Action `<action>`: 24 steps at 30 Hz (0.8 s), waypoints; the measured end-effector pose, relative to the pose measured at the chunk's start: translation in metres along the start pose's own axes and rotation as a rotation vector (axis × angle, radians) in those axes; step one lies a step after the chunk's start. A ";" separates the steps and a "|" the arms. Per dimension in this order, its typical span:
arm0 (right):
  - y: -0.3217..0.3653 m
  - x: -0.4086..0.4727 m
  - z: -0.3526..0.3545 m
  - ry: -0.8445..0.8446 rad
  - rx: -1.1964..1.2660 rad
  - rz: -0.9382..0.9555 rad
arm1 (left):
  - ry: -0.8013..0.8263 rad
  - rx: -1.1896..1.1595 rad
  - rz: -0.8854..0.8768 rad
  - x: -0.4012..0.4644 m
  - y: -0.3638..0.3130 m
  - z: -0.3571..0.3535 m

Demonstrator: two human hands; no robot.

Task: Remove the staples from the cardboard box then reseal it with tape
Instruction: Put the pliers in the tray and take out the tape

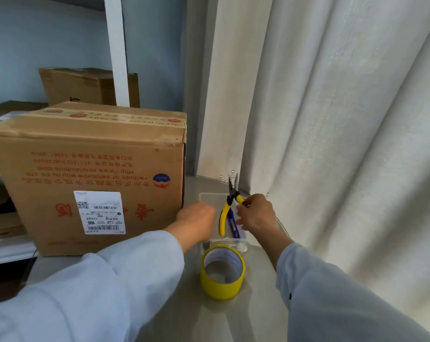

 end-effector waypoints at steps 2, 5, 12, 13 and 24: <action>0.003 0.004 -0.008 0.017 -0.140 0.032 | 0.033 0.125 0.039 0.010 -0.007 -0.005; 0.002 0.008 -0.018 0.019 -0.299 0.073 | 0.075 0.195 0.104 0.031 -0.010 -0.018; -0.005 0.019 -0.024 0.017 -0.356 0.099 | 0.201 0.112 0.110 0.060 0.001 -0.030; -0.006 0.020 -0.025 0.022 -0.354 0.104 | 0.227 0.108 0.104 0.062 0.002 -0.032; -0.011 0.015 -0.025 0.004 -0.348 0.141 | -0.022 -0.051 0.161 0.048 -0.007 -0.025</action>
Point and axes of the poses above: each hand's wrist, its own x-axis towards the middle knuckle, its own z-axis out of the back of the hand, y = z × x, the point moved 1 cm from there along x, towards the middle knuckle, and after that the axes turned 6 degrees about -x, right-handed, at the moved point
